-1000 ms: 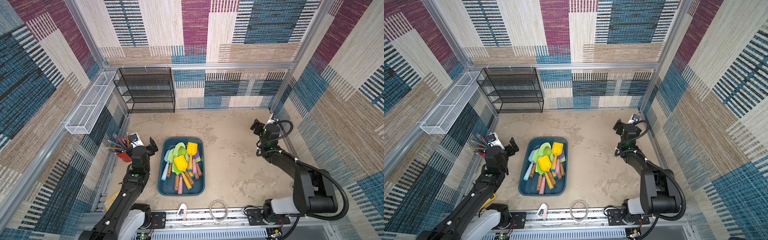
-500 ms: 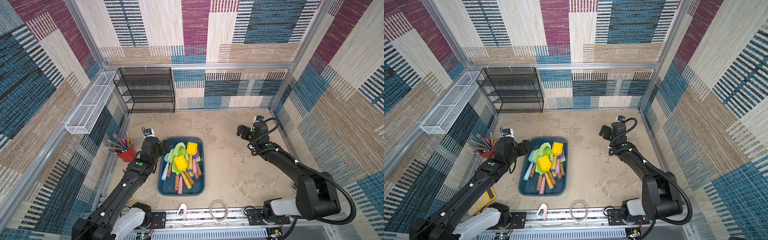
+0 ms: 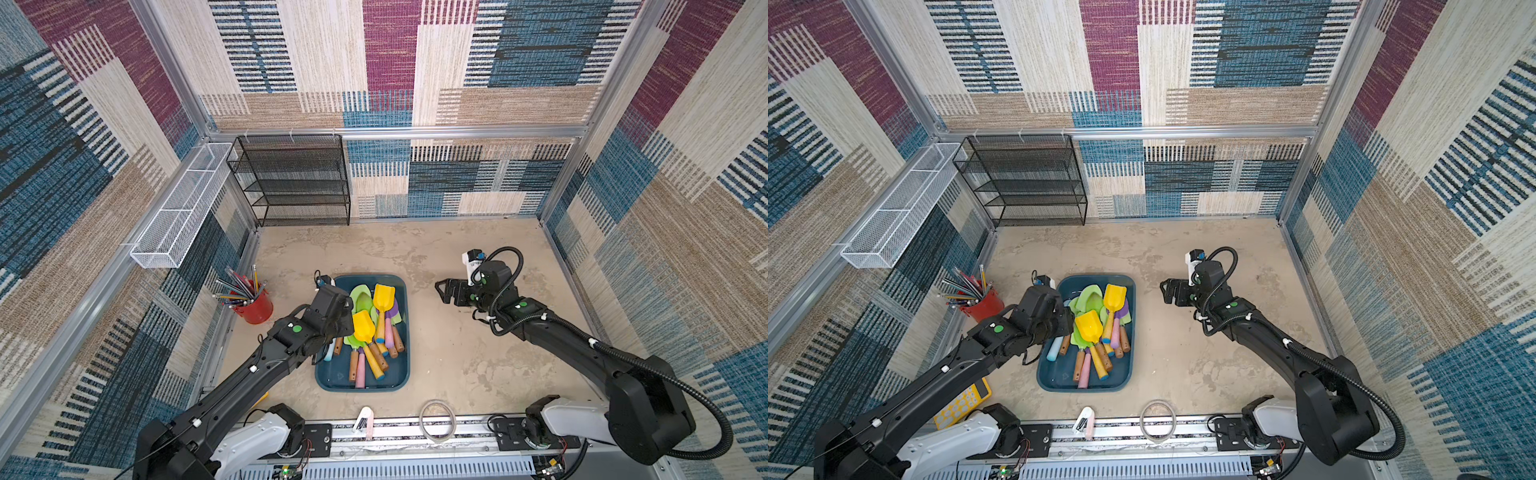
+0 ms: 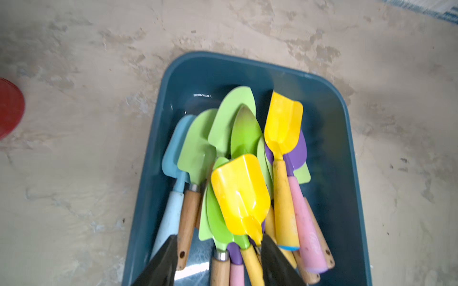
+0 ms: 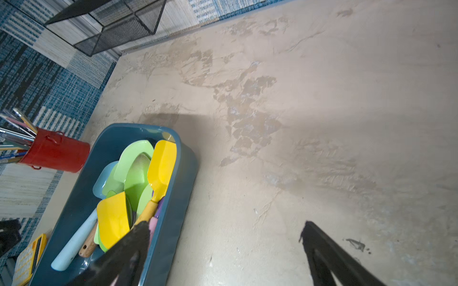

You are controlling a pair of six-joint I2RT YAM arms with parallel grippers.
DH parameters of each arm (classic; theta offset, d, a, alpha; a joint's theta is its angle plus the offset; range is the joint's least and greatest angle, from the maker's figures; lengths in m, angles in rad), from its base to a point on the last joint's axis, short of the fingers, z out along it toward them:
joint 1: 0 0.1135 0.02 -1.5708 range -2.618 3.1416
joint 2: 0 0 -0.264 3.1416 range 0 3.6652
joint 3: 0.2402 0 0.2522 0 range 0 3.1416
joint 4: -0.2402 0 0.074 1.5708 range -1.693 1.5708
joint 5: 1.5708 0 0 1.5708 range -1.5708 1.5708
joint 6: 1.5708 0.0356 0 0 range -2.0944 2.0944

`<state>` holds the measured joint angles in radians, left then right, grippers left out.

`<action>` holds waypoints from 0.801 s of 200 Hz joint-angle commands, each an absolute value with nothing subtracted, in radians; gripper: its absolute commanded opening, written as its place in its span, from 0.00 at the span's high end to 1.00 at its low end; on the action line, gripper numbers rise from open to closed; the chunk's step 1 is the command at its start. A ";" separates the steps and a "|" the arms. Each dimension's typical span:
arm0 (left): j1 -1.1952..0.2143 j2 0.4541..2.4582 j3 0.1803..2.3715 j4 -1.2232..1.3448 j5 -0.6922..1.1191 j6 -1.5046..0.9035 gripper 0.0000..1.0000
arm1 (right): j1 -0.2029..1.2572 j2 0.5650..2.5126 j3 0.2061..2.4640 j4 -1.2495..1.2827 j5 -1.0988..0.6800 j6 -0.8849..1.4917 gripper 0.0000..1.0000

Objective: Take the shovel out of the storage box
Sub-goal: Pick up the shovel from the storage box.

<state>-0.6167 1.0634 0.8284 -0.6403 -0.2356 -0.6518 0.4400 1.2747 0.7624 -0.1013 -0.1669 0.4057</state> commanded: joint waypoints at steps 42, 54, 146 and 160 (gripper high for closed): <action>-0.828 1.233 0.898 -0.735 -0.297 -0.917 0.46 | 0.488 1.232 0.708 -0.094 -0.224 0.419 0.04; -0.865 1.265 0.910 -0.736 -0.299 -0.945 0.48 | 0.491 1.217 0.695 -0.094 -0.225 0.417 0.04; -1.045 1.537 1.053 -0.867 -0.381 -1.038 0.49 | 0.491 1.178 0.614 -0.075 -0.240 0.410 0.04; -1.052 1.562 1.066 -0.892 -0.390 -1.039 0.48 | 0.491 1.177 0.608 -0.070 -0.245 0.410 0.04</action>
